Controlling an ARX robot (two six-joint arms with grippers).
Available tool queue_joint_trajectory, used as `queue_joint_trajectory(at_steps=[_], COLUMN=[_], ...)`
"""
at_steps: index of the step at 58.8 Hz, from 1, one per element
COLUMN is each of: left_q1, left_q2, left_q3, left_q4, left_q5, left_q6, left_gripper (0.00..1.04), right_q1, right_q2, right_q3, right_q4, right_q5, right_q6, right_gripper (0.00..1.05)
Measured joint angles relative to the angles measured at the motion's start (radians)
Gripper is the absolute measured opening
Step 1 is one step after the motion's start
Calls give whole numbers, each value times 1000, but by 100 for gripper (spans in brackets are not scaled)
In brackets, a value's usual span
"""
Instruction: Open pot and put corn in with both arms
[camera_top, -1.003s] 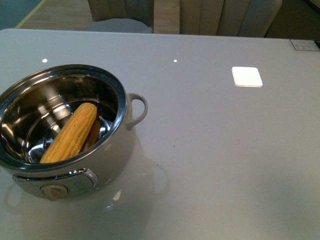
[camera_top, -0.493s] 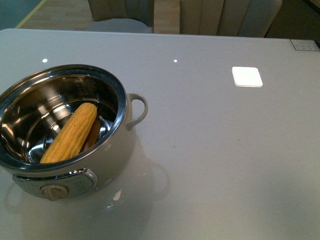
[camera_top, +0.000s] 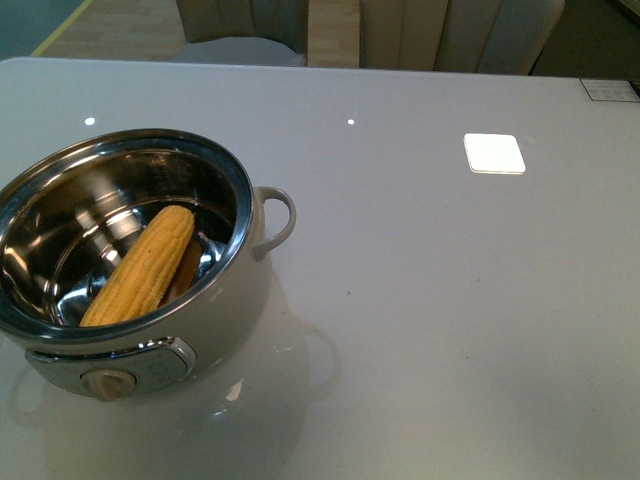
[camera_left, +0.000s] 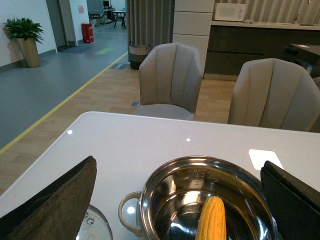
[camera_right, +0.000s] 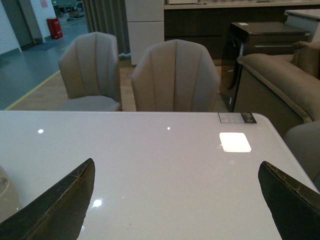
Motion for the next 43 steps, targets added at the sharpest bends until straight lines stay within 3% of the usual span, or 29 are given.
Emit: queue_joint_trajectory(at_steps=[43], left_q1=[0], left_q2=[0], left_q3=[0], left_q4=[0], left_q5=[0], left_q6=[0], left_gripper=[98], right_q1=[0], right_q2=[0], right_q3=[0], right_q4=[0], right_q5=[0], right_q6=[0], right_gripper=[96])
